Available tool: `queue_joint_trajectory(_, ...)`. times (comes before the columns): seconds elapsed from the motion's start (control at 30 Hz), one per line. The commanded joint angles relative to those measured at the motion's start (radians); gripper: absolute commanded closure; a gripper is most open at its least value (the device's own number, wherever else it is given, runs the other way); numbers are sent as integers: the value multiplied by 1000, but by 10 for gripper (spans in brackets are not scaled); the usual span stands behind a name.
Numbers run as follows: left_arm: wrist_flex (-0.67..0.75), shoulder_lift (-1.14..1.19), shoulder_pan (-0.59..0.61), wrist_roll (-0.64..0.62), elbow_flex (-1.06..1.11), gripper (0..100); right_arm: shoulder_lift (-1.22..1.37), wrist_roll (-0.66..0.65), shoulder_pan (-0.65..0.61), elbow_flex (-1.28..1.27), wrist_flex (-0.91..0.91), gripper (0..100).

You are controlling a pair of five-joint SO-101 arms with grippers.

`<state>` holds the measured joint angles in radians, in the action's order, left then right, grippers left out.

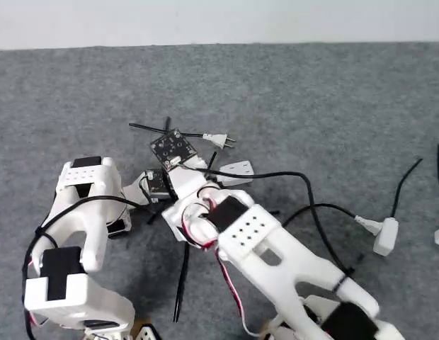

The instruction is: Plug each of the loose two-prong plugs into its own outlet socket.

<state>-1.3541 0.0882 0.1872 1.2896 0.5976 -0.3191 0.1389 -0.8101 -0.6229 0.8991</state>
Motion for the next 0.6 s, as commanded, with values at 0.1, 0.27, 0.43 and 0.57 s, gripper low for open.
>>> queue_joint_trajectory(0.1, -31, -15, -8, 25, -4, 989, 74, 14, 16, 109, -50, 991)
queue_joint_trajectory(0.27, -34, -15, -8, 28, -4, 989, 82, 14, 53, 110, -108, 991)
queue_joint_trajectory(0.43, -35, -15, -8, 29, -4, 989, 87, 6, 58, 112, -133, 991)
queue_joint_trajectory(0.57, -35, -15, -9, 31, -2, 989, 87, 0, 64, 127, -137, 991)
